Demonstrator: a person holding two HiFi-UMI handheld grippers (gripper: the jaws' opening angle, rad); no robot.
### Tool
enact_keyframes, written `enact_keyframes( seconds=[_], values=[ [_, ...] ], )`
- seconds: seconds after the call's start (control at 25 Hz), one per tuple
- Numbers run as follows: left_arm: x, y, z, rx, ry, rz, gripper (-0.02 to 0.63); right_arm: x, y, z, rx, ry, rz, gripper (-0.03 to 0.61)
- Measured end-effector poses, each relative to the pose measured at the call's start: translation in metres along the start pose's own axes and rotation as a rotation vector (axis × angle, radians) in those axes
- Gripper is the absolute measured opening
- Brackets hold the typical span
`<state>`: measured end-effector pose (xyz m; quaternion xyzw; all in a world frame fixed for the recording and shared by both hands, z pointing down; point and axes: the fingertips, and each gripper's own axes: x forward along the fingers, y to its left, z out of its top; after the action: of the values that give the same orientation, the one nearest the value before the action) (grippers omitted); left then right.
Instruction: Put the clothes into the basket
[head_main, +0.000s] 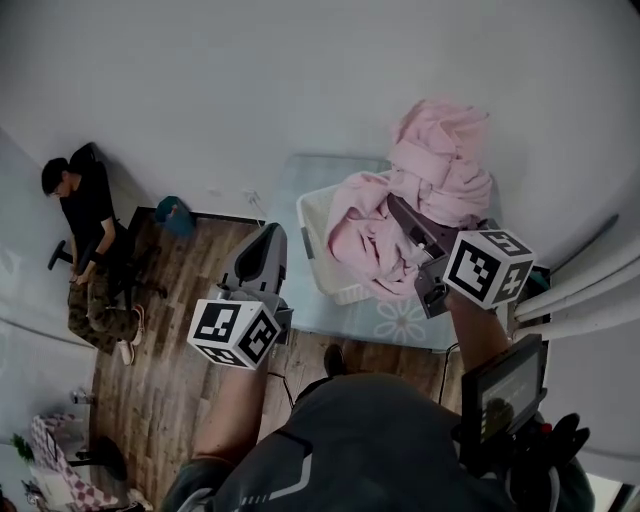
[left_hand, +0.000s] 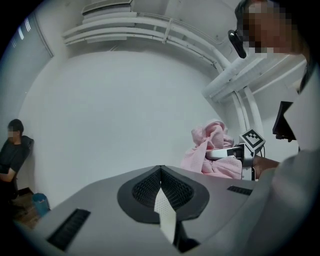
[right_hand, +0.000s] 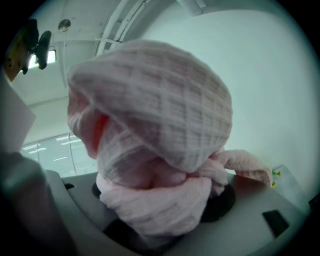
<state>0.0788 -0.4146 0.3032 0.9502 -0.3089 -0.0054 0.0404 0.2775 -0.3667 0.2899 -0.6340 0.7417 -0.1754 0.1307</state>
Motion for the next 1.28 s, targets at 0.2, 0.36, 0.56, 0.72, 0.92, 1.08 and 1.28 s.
enact_keyframes(
  seconds=[0.2, 0.36, 0.56, 0.72, 0.92, 1.08, 1.28],
  values=[
    [0.042, 0.043, -0.005, -0.014, 0.025, -0.022, 0.009, 0.06, -0.029, -0.017, 0.124, 0.043, -0.075, 0.347],
    [0.063, 0.079, -0.008, -0.026, 0.04, -0.026, 0.009, 0.098, -0.051, -0.036, 0.237, 0.071, -0.154, 0.347],
    [0.08, 0.099, -0.027, -0.049, 0.075, -0.035, 0.009, 0.117, -0.08, -0.073, 0.364, 0.112, -0.252, 0.345],
    [0.094, 0.114, -0.045, -0.055, 0.113, -0.04, 0.009, 0.128, -0.103, -0.105, 0.476, 0.146, -0.327, 0.345],
    [0.104, 0.134, -0.073, -0.081, 0.167, -0.037, 0.009, 0.134, -0.129, -0.149, 0.58, 0.198, -0.43, 0.345],
    [0.111, 0.141, -0.091, -0.108, 0.2, -0.045, 0.009, 0.14, -0.146, -0.174, 0.671, 0.217, -0.512, 0.345],
    [0.118, 0.147, -0.104, -0.13, 0.226, -0.064, 0.009, 0.145, -0.162, -0.203, 0.759, 0.246, -0.609, 0.345]
  ],
)
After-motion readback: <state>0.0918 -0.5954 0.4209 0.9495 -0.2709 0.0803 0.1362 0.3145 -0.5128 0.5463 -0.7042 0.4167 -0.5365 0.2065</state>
